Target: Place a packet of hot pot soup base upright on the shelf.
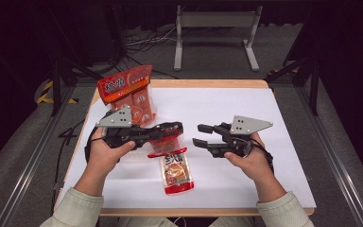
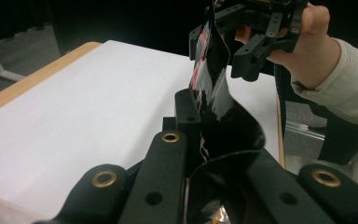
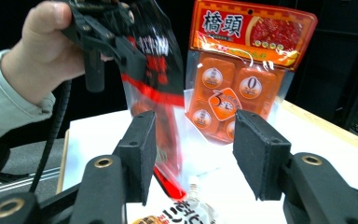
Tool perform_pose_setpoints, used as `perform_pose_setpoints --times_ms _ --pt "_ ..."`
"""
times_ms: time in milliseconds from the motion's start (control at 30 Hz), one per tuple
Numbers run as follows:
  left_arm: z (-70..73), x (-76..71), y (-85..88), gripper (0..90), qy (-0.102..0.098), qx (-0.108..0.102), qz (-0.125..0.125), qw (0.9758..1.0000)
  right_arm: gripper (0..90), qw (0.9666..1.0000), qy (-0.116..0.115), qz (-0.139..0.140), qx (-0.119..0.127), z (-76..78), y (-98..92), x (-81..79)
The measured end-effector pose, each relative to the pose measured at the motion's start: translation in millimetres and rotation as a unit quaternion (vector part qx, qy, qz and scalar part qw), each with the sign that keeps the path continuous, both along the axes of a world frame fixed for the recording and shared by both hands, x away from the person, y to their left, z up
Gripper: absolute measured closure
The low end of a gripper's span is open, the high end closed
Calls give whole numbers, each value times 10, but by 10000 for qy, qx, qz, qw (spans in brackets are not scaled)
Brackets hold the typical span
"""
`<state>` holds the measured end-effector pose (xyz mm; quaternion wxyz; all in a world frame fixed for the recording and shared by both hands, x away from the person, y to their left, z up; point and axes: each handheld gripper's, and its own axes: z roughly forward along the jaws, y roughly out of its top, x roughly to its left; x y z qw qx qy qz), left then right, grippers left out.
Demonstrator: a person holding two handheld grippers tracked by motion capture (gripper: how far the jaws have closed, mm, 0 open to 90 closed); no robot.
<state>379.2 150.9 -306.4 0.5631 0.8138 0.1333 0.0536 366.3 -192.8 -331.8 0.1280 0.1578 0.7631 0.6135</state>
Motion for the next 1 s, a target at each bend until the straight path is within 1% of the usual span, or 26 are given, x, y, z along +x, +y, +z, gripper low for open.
perform_pose_setpoints --times_ms 33,100,200,233,433,467,567,600,633,700,733,933,967,1000 --pt "9 5 13 896 8 2 -3 10000 495 10000 11 -9 -11 -9 -8 11" --pt "40 28 54 896 -73 48 -12 10000 493 10000 33 -39 -29 -23 -22 28" --pt "63 69 99 896 -131 82 -18 9999 486 9999 121 -40 18 -50 -50 60" --pt "65 84 113 896 -116 98 -3 9999 485 9999 147 -42 31 -60 -60 70" --pt "52 165 195 896 -118 145 138 9997 484 9997 188 -155 -6 -90 -121 109" --pt "52 175 212 896 -86 128 173 9997 483 9997 183 -177 -9 -92 -132 115" --pt "66 209 263 896 -110 171 255 9995 466 9995 212 -225 -13 -103 -160 131" --pt "68 222 280 896 -122 176 294 9993 458 9994 231 -242 -30 -111 -169 139" --pt "75 238 300 896 -170 225 315 9991 454 9994 239 -263 -38 -117 -177 145" --pt "77 256 328 895 -231 255 426 9985 449 9993 249 -284 -70 -129 -189 157" --pt "81 281 360 895 -319 297 457 9980 445 9992 248 -300 -82 -136 -195 163" --pt "75 349 478 895 -308 337 585 9972 436 9988 276 -373 -173 -168 -227 194" --pt "76 355 505 895 -324 377 624 9968 434 9987 285 -377 -181 -172 -230 198" --pt "76 355 505 895 -324 377 624 9968 434 9987 285 -377 -181 -172 -230 198"
